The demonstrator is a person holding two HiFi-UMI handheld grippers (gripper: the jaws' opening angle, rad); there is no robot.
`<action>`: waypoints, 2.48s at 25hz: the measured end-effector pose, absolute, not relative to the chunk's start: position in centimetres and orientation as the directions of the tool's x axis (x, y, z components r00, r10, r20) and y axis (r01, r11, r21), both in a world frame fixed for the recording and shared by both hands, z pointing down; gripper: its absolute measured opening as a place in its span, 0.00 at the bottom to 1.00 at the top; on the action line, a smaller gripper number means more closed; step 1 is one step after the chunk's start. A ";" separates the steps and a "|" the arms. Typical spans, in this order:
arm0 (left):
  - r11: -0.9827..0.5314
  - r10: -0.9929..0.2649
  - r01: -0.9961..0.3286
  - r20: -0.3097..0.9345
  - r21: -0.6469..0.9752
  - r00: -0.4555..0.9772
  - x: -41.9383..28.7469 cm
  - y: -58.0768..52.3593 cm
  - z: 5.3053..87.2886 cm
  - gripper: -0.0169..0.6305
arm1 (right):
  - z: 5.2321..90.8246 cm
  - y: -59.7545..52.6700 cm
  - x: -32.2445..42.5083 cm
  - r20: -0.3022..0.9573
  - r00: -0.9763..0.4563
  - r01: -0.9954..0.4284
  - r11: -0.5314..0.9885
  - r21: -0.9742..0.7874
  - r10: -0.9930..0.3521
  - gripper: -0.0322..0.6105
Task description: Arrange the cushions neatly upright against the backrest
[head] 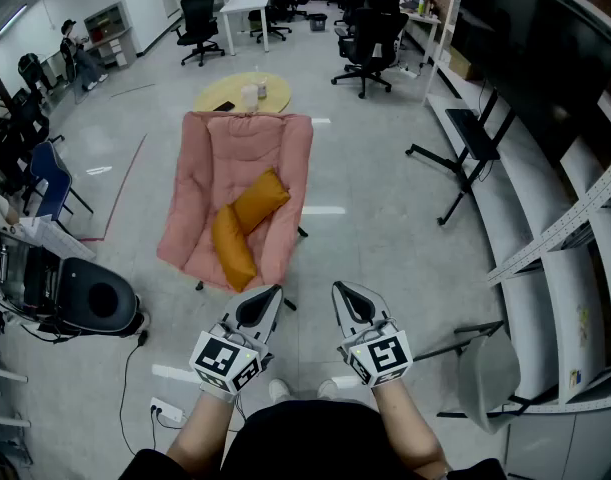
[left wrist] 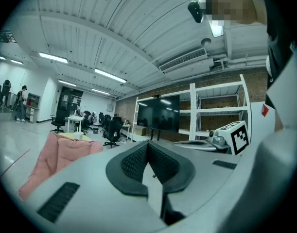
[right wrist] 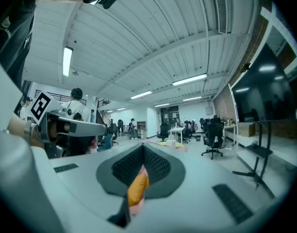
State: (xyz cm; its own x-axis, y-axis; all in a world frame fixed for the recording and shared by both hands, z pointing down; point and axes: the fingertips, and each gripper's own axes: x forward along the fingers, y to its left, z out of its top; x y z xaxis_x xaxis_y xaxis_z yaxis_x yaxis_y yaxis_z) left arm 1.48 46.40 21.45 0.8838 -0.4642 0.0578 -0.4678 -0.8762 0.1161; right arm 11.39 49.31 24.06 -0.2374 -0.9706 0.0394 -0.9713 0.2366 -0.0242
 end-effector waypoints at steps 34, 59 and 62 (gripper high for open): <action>-0.817 -0.539 -0.543 0.080 0.191 0.839 -13.2 34.7 25.1 0.05 | 27.5 35.2 -1.5 0.178 -0.316 -0.948 0.316 -0.026 -0.932 0.06; -0.556 -0.745 -0.807 0.311 0.201 0.590 -8.8 10.8 31.1 0.05 | 33.7 6.7 6.9 0.320 -0.525 -0.850 0.503 -0.156 -0.789 0.06; -0.555 -0.734 -0.806 0.335 0.206 0.591 -8.5 9.3 31.8 0.05 | 34.6 5.1 7.8 0.345 -0.504 -0.863 0.479 -0.161 -0.791 0.06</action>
